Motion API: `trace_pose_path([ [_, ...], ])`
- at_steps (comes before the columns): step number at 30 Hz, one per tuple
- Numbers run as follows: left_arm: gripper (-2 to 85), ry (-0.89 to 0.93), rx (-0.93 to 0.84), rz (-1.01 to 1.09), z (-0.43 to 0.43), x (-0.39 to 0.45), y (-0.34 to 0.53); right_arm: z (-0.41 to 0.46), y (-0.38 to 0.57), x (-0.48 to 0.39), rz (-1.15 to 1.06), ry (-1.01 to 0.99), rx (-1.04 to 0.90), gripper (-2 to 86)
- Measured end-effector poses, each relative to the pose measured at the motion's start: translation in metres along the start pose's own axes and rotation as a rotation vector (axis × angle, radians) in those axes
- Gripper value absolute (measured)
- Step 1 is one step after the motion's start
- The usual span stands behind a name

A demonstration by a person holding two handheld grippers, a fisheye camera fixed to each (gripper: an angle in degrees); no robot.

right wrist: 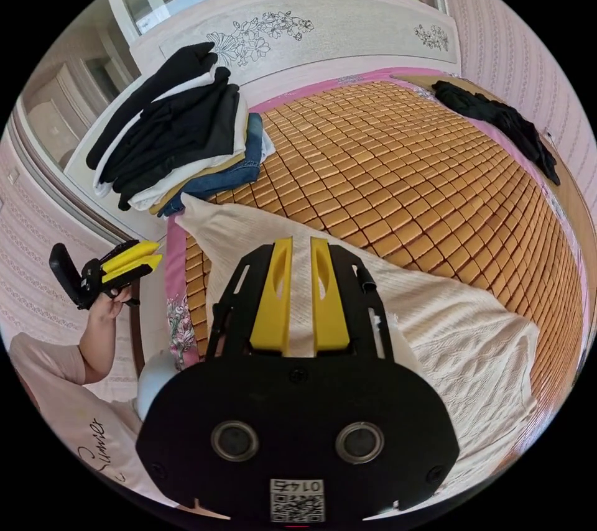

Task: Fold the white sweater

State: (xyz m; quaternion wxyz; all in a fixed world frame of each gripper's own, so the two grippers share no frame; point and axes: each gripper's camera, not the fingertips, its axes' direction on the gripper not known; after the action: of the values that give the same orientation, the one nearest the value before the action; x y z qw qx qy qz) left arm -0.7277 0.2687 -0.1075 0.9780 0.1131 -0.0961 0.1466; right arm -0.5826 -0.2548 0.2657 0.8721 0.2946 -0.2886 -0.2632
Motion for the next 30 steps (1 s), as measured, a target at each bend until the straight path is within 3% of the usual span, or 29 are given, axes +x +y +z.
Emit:
trace_pose_path([
  [4,6.2,0.049,-0.027,0.072,0.024,0.026,-0.009,0.073,-0.027,-0.034,-0.102,0.144,-0.146,5.5],
  [10,6.1,0.135,0.011,0.166,0.051,0.065,-0.039,0.092,-0.033,-0.039,-0.128,0.292,-0.122,0.1],
  [17,0.5,0.239,-0.176,0.24,0.083,0.08,-0.059,0.092,-0.041,-0.017,-0.096,0.436,-0.127,-0.4],
  [24,-0.7,0.195,-0.164,0.262,0.076,0.092,-0.037,0.048,-0.051,0.011,-0.034,0.314,-0.109,-0.6],
  [30,2.6,0.15,-0.091,0.258,0.047,0.099,-0.01,-0.134,0.041,0.025,0.015,0.007,0.171,1.9],
])
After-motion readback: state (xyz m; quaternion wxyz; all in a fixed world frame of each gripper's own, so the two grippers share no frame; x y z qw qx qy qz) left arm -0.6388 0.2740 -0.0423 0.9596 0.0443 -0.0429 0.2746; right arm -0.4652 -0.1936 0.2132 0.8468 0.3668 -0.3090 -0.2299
